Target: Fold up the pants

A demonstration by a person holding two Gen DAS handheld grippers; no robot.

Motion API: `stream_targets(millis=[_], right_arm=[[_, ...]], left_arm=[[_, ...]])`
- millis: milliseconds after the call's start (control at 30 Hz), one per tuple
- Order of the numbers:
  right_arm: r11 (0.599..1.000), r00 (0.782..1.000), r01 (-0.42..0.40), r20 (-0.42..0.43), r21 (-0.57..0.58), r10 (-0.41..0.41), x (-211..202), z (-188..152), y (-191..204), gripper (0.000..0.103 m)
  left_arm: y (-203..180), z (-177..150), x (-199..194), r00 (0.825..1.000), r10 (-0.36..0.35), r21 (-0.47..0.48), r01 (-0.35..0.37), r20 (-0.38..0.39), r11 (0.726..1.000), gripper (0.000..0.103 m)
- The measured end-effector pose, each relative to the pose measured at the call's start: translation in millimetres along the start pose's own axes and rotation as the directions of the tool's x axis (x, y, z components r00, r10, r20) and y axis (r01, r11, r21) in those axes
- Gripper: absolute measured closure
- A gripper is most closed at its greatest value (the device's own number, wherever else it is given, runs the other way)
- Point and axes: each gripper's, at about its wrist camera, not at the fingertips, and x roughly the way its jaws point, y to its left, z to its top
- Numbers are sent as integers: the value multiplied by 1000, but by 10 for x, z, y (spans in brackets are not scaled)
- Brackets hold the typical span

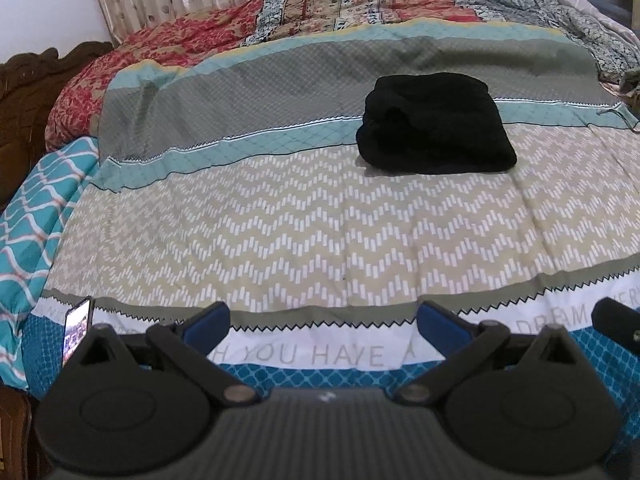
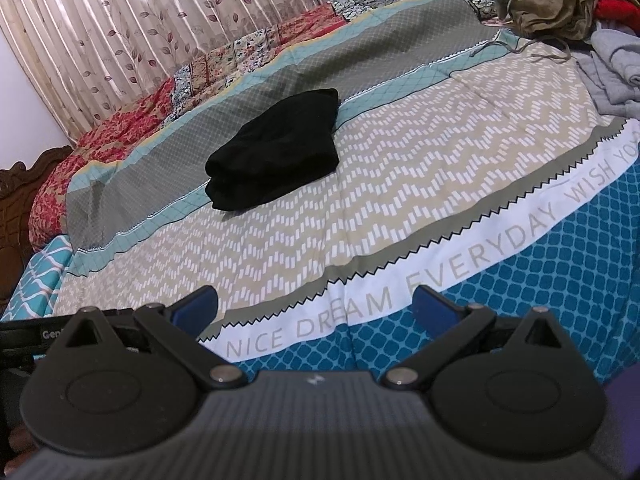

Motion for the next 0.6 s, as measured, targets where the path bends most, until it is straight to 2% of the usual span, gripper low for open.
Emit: stream_targets(millis=[600], right_arm=[[1000, 1000, -1, 3, 1, 1, -4, 12, 19, 0]], left_arm=[[-52, -5, 31, 1000, 20, 27, -19, -23, 999, 0]])
